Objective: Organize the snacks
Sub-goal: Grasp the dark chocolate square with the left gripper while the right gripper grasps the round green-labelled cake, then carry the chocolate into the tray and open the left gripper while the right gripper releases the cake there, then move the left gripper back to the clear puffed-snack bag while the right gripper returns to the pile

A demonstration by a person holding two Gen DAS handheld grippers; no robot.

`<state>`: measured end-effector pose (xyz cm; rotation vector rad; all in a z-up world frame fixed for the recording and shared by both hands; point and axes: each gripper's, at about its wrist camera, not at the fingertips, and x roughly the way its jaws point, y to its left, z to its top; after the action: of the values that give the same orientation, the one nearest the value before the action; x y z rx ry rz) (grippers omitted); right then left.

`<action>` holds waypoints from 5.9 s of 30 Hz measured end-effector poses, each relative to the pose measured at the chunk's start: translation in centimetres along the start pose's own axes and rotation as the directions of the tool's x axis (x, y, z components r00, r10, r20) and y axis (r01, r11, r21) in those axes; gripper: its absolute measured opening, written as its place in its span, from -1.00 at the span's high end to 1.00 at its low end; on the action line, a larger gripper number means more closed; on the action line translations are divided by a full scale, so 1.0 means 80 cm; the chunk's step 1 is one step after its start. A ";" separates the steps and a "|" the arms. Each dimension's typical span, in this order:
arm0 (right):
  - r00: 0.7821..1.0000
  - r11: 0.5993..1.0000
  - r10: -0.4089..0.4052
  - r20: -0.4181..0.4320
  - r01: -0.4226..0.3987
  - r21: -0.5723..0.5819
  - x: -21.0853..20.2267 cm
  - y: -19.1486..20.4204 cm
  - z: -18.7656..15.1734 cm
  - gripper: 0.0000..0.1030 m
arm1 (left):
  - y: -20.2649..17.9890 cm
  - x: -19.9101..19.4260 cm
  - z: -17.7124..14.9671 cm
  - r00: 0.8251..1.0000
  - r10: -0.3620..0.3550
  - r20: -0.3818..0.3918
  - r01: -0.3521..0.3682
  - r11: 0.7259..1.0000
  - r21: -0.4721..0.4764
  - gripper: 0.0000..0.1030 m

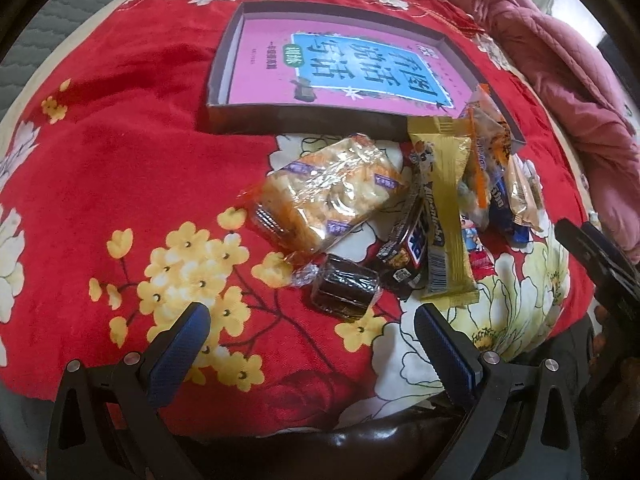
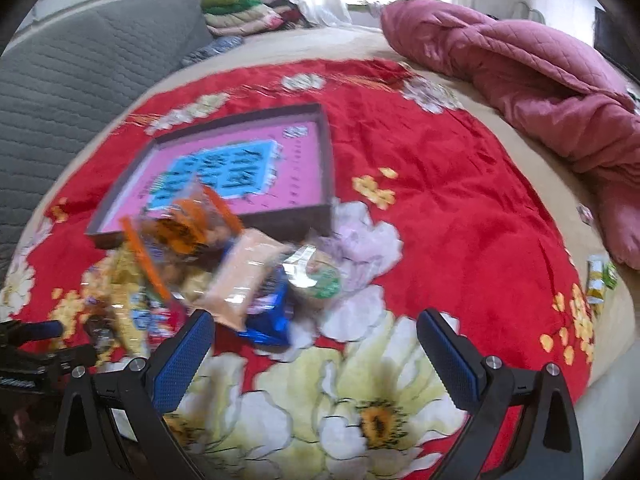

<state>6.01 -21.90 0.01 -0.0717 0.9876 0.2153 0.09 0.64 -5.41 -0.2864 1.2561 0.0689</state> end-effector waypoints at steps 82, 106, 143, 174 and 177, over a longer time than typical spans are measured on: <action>0.951 0.973 0.231 0.206 -0.227 -0.046 0.028 0.010 0.075 0.26 | 0.012 -0.027 0.079 0.978 -0.103 0.183 0.108 0.994 -0.019 0.30; 0.976 0.989 0.147 0.159 -0.147 -0.014 0.077 0.010 0.088 0.24 | 0.013 0.026 0.173 0.979 -0.057 0.198 0.076 0.993 -0.090 0.29; 0.972 0.985 0.166 0.165 -0.170 0.012 0.071 0.006 0.080 0.02 | 0.021 0.034 0.164 0.986 -0.057 0.156 0.074 0.992 -0.105 0.04; 0.957 0.976 0.188 0.223 -0.208 0.071 0.031 -0.011 0.076 -0.30 | 0.026 -0.026 0.151 0.965 -0.091 0.245 0.106 0.993 -0.047 -0.27; 0.956 0.974 0.193 0.222 -0.215 0.076 0.024 -0.011 0.073 -0.32 | 0.028 -0.028 0.146 0.966 -0.091 0.242 0.104 0.994 -0.041 -0.27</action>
<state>12.01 -21.53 1.59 0.1434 0.7895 0.3558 9.79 5.96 -0.43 -0.3745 0.9994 0.0511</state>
